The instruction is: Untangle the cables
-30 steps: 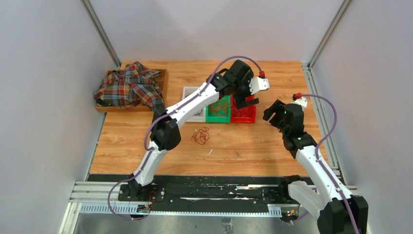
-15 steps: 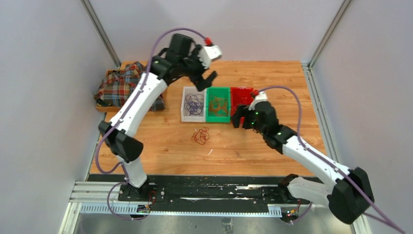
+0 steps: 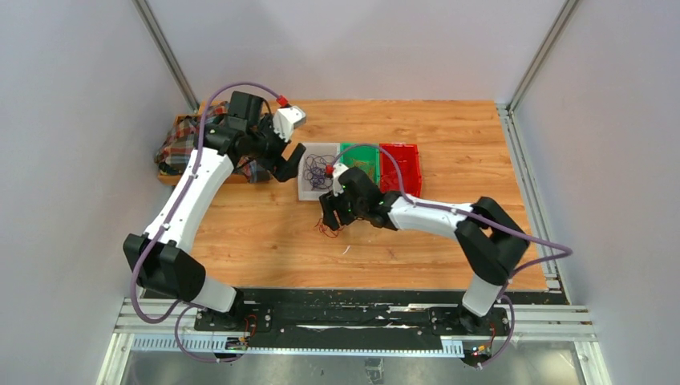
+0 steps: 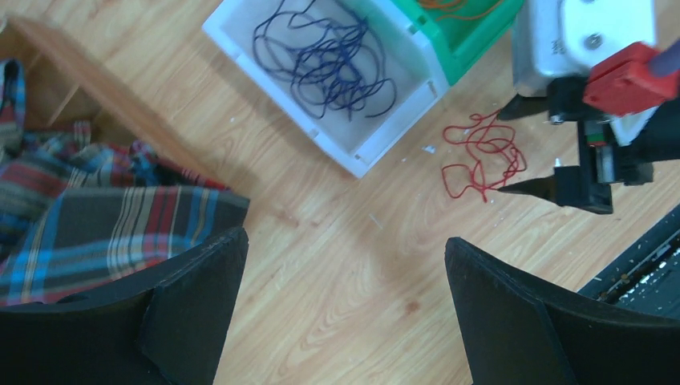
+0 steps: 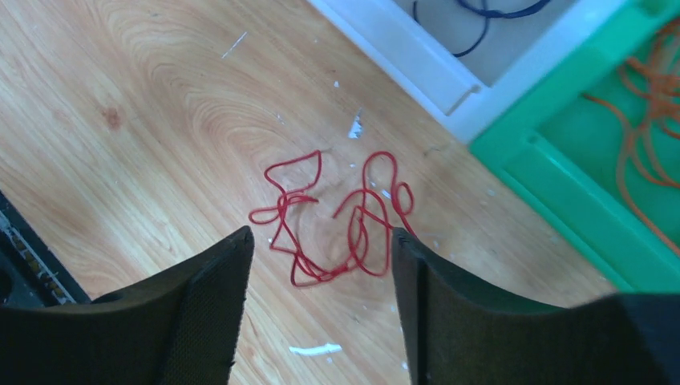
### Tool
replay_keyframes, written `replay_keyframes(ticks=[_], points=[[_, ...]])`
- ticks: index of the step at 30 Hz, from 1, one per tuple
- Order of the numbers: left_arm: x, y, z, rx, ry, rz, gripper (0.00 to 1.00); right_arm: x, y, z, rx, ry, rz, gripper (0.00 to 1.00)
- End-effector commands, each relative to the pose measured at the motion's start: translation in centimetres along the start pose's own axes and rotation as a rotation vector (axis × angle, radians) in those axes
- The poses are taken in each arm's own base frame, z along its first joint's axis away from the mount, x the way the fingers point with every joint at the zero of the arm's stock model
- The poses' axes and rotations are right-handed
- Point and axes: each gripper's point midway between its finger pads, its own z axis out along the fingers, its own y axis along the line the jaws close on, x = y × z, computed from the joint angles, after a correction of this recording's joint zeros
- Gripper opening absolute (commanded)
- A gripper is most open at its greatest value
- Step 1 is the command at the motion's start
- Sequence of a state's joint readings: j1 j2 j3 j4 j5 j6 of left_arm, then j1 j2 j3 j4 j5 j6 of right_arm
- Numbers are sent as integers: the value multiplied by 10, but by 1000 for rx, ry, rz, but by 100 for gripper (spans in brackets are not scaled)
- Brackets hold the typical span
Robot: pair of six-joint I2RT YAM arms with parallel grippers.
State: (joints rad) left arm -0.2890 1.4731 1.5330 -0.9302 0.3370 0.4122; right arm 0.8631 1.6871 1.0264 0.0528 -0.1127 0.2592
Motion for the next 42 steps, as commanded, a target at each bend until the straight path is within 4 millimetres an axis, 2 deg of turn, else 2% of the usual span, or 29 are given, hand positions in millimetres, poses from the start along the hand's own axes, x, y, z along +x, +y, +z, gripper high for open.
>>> replay_keyframes(ticks=[1,6,7,11,14,17,22,28,32,36,39,42], points=[[8,19,-18,-77,-19,-85,98,13,2,20,12,79,-51,57],[12,24,-30,-116,-20,-72,98,24,-4,20,37,113,-65,46],[11,25,-32,-121,-26,-66,98,27,-5,20,37,125,-67,41],[3,28,-42,-140,-54,-53,98,22,1,10,14,118,-71,2],[2,31,-47,-158,-54,-45,98,-1,9,-12,-20,48,-68,1],[5,34,-52,-171,-40,-32,98,-33,14,-45,-48,-40,-54,1],[5,37,-58,-190,-37,-16,98,-71,4,-93,-54,-160,-27,1],[5,38,-63,-200,-33,-1,98,-113,-52,-139,73,-310,56,1],[5,38,-64,-204,-31,-2,98,-131,-99,-155,184,-362,139,1],[5,43,-61,-221,-22,-25,98,-137,-144,-153,318,-364,181,1],[4,53,-58,-258,-14,-62,98,-131,-171,-138,413,-325,177,1],[2,54,-56,-253,-14,-82,98,-126,-194,-125,497,-287,162,1]])
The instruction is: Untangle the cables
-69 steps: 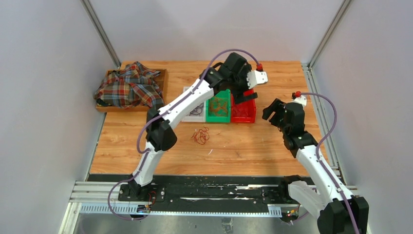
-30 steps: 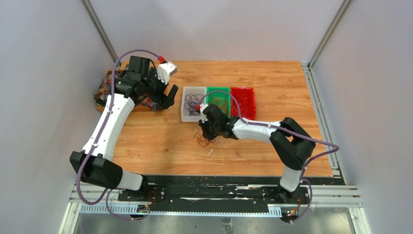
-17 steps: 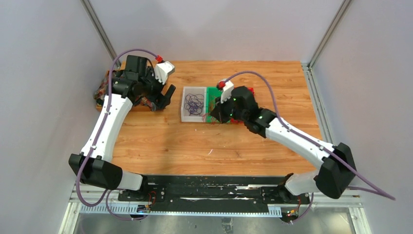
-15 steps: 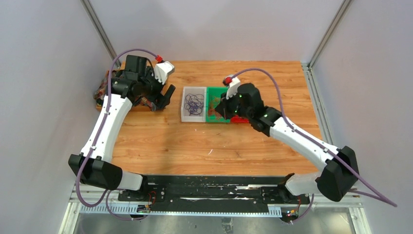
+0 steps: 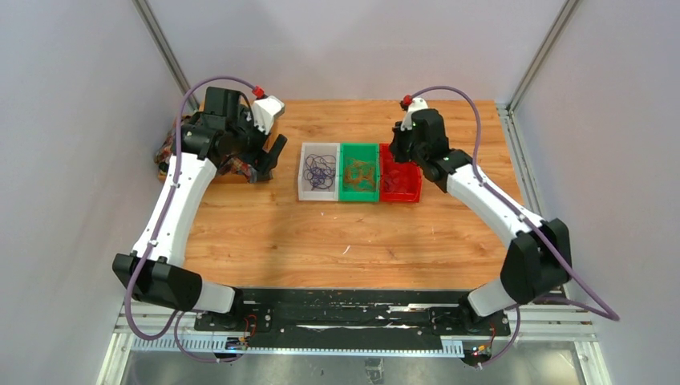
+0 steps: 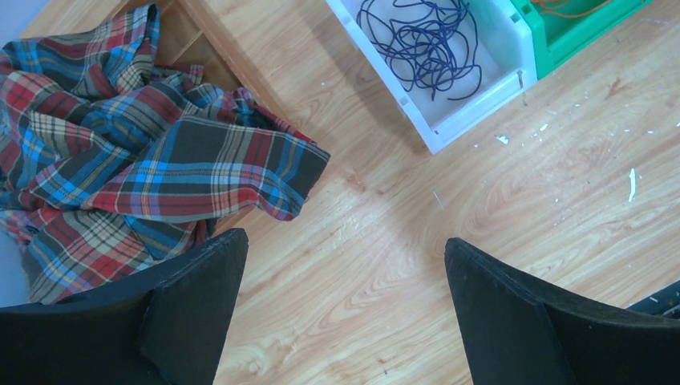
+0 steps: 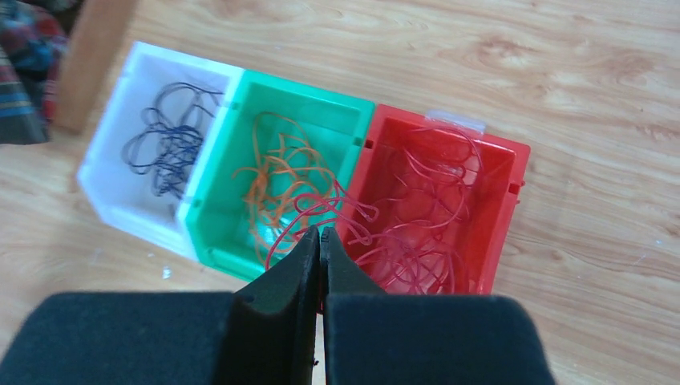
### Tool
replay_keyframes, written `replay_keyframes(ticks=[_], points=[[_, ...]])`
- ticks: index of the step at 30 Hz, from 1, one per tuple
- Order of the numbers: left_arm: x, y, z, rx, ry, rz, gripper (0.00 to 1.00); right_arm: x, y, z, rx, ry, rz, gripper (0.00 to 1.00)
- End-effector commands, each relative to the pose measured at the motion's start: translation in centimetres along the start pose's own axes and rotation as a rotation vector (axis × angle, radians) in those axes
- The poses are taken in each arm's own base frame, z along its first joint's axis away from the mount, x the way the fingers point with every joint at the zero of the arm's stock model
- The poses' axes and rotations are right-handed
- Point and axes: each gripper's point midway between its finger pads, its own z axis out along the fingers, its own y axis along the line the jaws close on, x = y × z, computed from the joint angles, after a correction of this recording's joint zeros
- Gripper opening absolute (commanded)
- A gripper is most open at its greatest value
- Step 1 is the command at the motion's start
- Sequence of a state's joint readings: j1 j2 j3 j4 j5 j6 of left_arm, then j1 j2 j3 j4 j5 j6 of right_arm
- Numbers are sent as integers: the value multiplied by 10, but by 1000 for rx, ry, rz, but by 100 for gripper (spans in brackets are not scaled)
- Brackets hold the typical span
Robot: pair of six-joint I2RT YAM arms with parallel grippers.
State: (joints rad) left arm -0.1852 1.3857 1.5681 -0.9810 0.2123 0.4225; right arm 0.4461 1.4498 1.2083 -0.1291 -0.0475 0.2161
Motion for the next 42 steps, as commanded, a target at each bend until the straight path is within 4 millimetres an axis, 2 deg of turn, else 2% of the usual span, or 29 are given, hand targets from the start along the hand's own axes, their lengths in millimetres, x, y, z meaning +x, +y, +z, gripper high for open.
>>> replay_keyframes(ticks=[1,5,7,10,15,17,19,23,29,31,33,37,39,40,42], points=[[-10,10,-1,-33,-18,-41,98,6,-36,26,167,32,-50,1],[-11,8,-1,-25,-26,-41,98,25,-62,49,291,85,-84,1],[-12,15,0,-61,-26,-58,98,36,-72,61,333,109,-103,1],[-14,25,2,-119,-52,-105,98,56,-80,81,369,171,-144,1],[-12,27,4,-136,-67,-118,98,79,-89,99,420,256,-213,1],[-9,27,7,-131,-63,-116,98,80,-89,100,416,260,-230,8],[-6,27,11,-115,-79,-118,98,72,-87,95,421,241,-231,25],[12,28,30,-109,-96,-154,98,33,-79,75,404,128,-220,44],[24,35,35,-140,-90,-201,98,-17,-65,33,396,12,-242,63],[26,37,35,-157,-122,-213,98,-25,-67,13,421,-23,-223,74],[29,38,34,-169,-167,-222,98,-27,-78,-11,494,-61,-184,77],[45,27,52,-159,-248,-201,98,-5,-112,-68,681,-177,-105,78],[66,19,69,-156,-264,-214,98,18,-133,-96,787,-232,-75,78],[71,18,75,-165,-284,-218,98,41,-145,-106,838,-226,-78,79],[83,19,86,-206,-332,-238,98,66,-169,-131,968,-250,-53,79]])
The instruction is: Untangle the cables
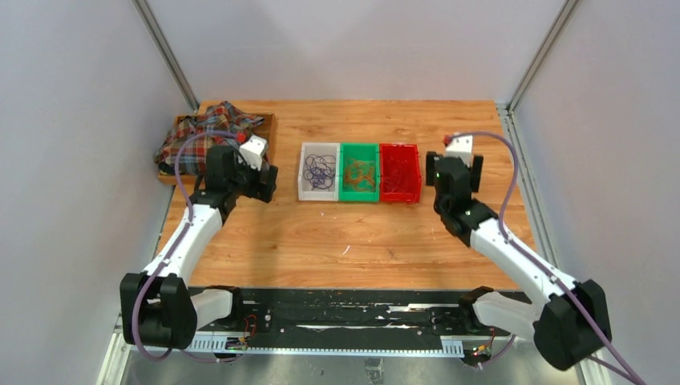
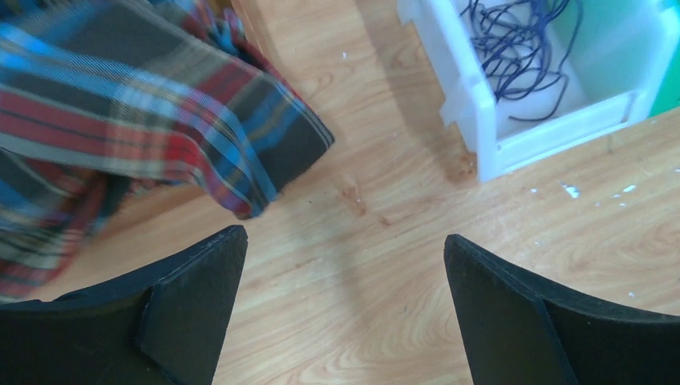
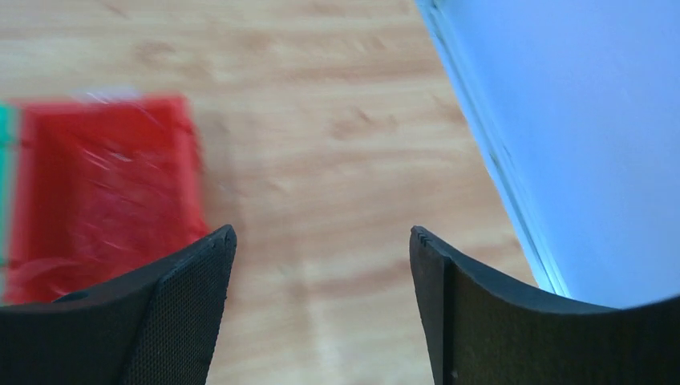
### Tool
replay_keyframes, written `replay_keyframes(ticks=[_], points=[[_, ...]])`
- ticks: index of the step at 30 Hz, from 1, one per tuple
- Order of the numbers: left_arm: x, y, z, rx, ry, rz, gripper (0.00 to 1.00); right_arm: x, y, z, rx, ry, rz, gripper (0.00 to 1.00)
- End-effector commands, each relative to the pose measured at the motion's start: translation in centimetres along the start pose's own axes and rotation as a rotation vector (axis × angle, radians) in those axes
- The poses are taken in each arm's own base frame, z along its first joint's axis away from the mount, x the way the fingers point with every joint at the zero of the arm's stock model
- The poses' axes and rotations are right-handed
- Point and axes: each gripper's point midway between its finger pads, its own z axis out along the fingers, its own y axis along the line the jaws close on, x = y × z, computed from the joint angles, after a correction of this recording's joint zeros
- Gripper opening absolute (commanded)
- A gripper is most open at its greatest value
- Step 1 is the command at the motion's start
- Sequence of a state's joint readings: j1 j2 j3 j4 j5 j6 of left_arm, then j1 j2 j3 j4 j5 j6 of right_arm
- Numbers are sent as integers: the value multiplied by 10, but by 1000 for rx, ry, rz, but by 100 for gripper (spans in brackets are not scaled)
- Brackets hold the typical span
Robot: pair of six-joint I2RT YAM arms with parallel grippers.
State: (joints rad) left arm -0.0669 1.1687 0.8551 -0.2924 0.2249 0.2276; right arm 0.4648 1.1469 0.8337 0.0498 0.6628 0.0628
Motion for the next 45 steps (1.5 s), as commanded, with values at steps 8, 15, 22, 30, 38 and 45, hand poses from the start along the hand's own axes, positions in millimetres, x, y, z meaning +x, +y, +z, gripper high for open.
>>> replay_keyframes(ticks=[8,15,22,30,38,45], points=[[32,-9,41,-30,-328,-32,98,144,-120,-14,514,141,49,83],[36,9,36,-151,-387,15,98,161,-120,-1,451,88,107,84],[51,17,23,-255,-503,-8,98,159,-135,13,455,17,198,80],[56,41,33,-363,-448,-115,98,163,-118,31,295,-15,210,83],[58,45,31,-388,-444,-132,98,155,-66,51,72,-57,9,88],[57,45,31,-389,-445,-131,98,156,-65,47,63,-66,-3,89]])
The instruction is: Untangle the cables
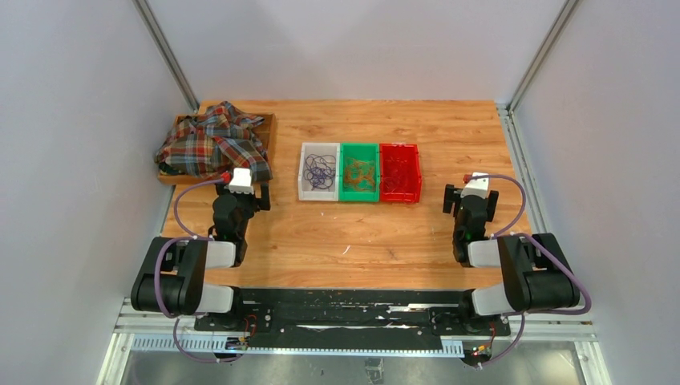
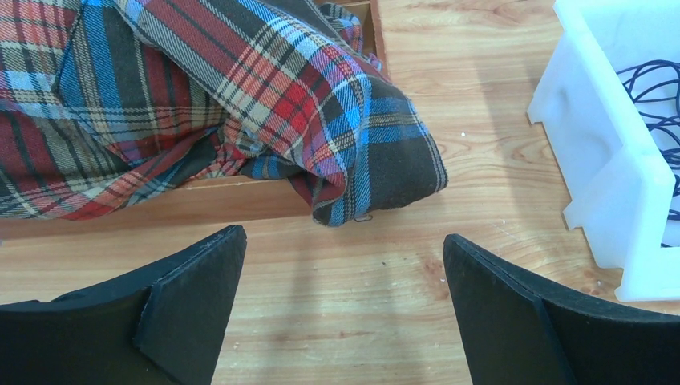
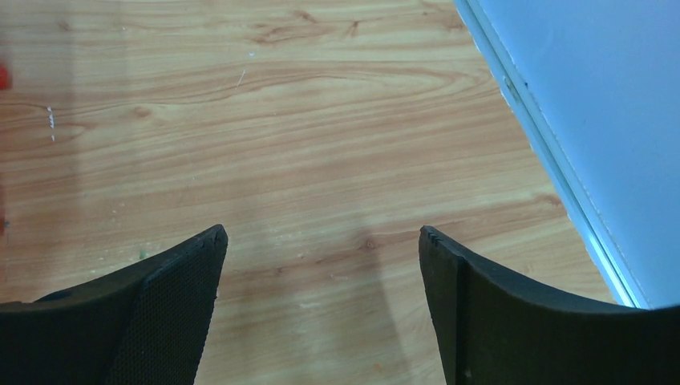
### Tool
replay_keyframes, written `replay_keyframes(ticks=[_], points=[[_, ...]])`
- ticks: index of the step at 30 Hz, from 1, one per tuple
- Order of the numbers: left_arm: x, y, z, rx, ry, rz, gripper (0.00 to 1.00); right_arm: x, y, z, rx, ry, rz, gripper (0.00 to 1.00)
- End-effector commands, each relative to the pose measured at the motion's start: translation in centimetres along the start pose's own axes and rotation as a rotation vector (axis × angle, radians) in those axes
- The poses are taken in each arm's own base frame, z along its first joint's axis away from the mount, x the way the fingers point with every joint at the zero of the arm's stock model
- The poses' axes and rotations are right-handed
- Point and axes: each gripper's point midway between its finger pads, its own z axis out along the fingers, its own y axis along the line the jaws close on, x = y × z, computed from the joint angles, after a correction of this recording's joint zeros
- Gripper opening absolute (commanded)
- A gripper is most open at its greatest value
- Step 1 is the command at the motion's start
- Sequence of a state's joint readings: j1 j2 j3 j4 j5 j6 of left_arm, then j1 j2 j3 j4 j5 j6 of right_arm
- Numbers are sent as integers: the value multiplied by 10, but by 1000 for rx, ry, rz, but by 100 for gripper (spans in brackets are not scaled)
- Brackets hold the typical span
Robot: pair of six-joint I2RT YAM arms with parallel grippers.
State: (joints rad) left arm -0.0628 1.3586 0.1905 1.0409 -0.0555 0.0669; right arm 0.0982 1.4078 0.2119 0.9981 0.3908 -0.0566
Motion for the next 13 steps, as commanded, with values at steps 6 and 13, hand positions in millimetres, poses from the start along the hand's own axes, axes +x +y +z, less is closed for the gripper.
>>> replay_keyframes(ticks=[6,13], points=[[-6,7,1,-32,-22,-11,98,-15,4,-1,-14,-73,-20,89],[-6,7,1,-32,-22,-12,98,-14,7,2,-42,-62,-13,90]])
